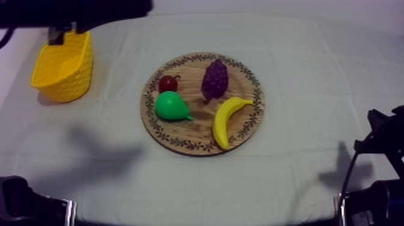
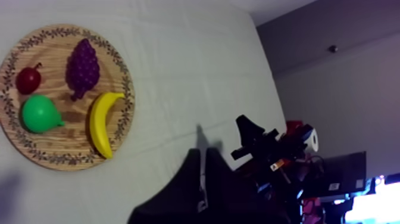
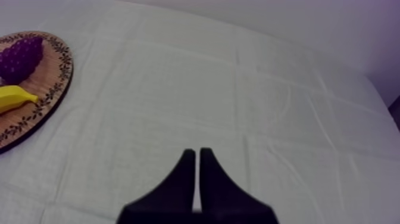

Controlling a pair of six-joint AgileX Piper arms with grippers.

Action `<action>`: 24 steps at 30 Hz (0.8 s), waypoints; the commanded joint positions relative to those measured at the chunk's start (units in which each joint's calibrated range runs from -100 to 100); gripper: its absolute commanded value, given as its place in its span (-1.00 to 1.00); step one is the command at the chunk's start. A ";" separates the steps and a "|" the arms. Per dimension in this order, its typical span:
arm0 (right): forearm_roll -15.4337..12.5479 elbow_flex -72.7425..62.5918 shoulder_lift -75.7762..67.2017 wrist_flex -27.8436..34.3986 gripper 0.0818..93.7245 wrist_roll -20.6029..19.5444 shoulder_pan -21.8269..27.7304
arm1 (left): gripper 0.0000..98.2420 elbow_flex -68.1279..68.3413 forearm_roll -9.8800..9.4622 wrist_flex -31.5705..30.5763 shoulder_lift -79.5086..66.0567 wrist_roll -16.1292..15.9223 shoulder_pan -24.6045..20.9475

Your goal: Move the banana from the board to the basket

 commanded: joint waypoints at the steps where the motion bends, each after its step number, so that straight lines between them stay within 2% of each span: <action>1: -0.01 -0.03 -0.04 -0.02 -0.99 -0.09 0.01 | -0.92 -1.70 3.24 -0.67 6.00 -4.13 -0.61; 4: -0.01 -0.03 -0.04 -0.02 -0.99 -0.09 0.01 | -0.91 -0.74 4.74 -1.74 10.16 -5.42 -0.73; 14: -0.01 -0.03 -0.04 -0.02 -0.99 -0.09 0.01 | -0.87 1.27 7.49 -5.00 25.84 -10.11 -0.52; 24: -0.01 -0.03 -0.04 -0.02 -0.99 -0.09 0.01 | -0.60 7.28 8.35 -8.73 29.81 -10.27 -0.35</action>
